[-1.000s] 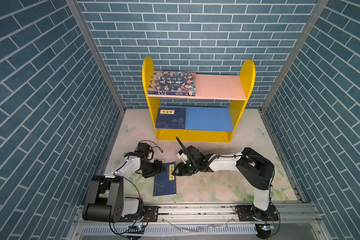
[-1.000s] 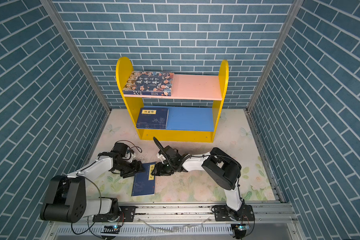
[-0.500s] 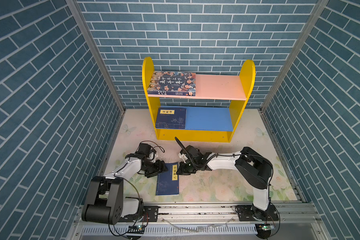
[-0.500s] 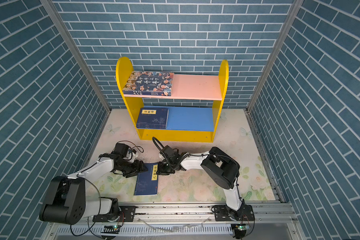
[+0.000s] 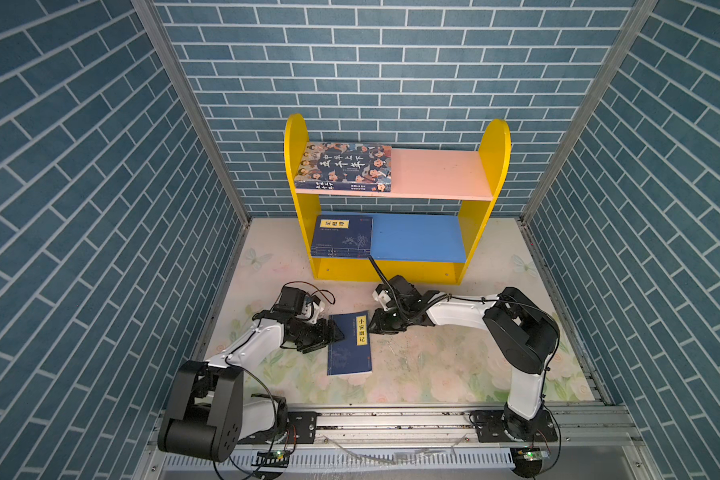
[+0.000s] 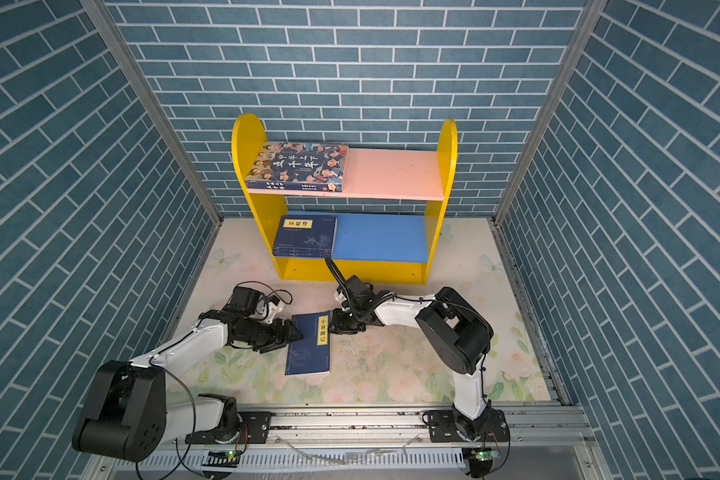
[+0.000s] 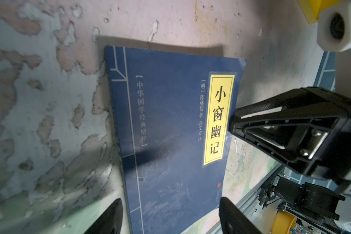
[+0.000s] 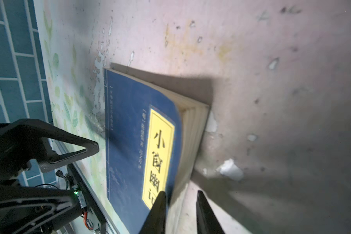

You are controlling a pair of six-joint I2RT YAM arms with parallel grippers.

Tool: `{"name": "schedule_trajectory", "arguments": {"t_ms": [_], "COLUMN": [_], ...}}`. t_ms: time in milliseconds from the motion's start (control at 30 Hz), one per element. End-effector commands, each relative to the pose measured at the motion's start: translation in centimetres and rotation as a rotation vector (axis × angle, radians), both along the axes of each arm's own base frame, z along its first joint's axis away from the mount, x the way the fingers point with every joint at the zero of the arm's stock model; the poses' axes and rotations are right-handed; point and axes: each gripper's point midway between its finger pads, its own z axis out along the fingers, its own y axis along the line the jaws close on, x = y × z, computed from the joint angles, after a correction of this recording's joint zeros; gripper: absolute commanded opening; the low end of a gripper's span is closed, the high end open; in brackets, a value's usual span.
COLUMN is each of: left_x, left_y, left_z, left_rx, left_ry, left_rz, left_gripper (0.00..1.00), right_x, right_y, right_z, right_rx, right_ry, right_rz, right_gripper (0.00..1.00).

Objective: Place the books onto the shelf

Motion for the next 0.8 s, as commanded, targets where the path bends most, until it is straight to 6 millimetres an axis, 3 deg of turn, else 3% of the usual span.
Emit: {"name": "schedule_trajectory", "arguments": {"t_ms": [0,233,533,767], "left_x": [-0.5,-1.0,-1.8,-1.9], "left_y": [0.0,0.8,-0.6,-1.6], "left_z": [-0.6,-2.5,-3.4,-3.0], "left_rx": [0.011,0.074,0.024,-0.029], "left_ry": [0.017,0.081,0.121,0.106], "left_rz": [-0.018,-0.023,-0.065,-0.089], "left_gripper": [0.76,0.76,0.75,0.75], "right_x": [-0.4,-2.1,-3.6,-3.2], "right_y": [-0.9,-0.4,0.2,0.5], "right_z": [1.6,2.5,0.5,-1.4], "right_rx": [-0.001,0.125,0.104,0.069], "right_ry": [-0.033,0.056,0.127,0.139], "right_rz": [0.052,0.023,0.021,-0.015], "right_gripper": [0.35,0.42,0.43,0.41]}}
